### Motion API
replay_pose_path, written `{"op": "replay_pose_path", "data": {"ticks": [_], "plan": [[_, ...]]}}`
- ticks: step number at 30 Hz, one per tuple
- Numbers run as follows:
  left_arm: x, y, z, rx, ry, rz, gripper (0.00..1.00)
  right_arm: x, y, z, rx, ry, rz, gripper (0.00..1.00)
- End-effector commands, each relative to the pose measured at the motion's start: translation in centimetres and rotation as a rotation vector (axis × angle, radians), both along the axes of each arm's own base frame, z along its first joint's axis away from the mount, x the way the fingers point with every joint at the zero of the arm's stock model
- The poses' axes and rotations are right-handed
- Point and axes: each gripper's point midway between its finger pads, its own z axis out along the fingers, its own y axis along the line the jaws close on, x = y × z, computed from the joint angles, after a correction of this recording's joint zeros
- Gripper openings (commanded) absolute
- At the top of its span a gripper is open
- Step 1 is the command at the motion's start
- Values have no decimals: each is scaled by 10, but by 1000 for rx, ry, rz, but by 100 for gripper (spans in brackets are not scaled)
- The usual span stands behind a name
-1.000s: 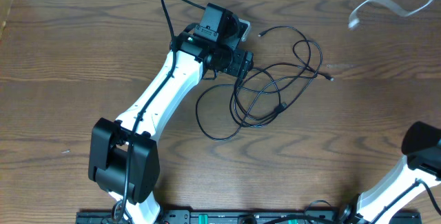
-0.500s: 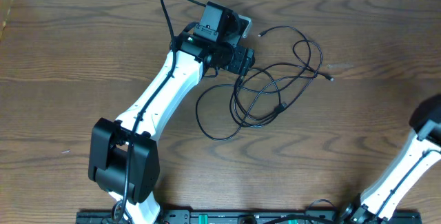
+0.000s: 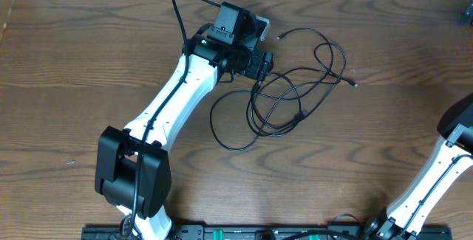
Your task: Untangle cables
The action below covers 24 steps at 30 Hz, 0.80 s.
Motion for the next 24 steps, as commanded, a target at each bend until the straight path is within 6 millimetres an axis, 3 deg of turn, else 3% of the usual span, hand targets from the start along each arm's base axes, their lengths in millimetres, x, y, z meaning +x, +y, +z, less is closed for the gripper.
{"op": "replay_pose_path", "data": {"ticks": [1,7,11,15,24], "plan": [[4,2,8,3,-26,5,72,-16,7,47,-1,-22,-13,99],[4,2,8,3,-26,5,72,-34,-4,40,-54,61,-23,99],[4,2,8,3,-26,5,72,-45,-21,40,-156,131,-36,99],[4,2,8,3,-26,5,72,-58,-35,27,-189,193,-34,98],[4,2,8,3,-26,5,72,-79,-86,-2,-228,195,-139,97]]}}
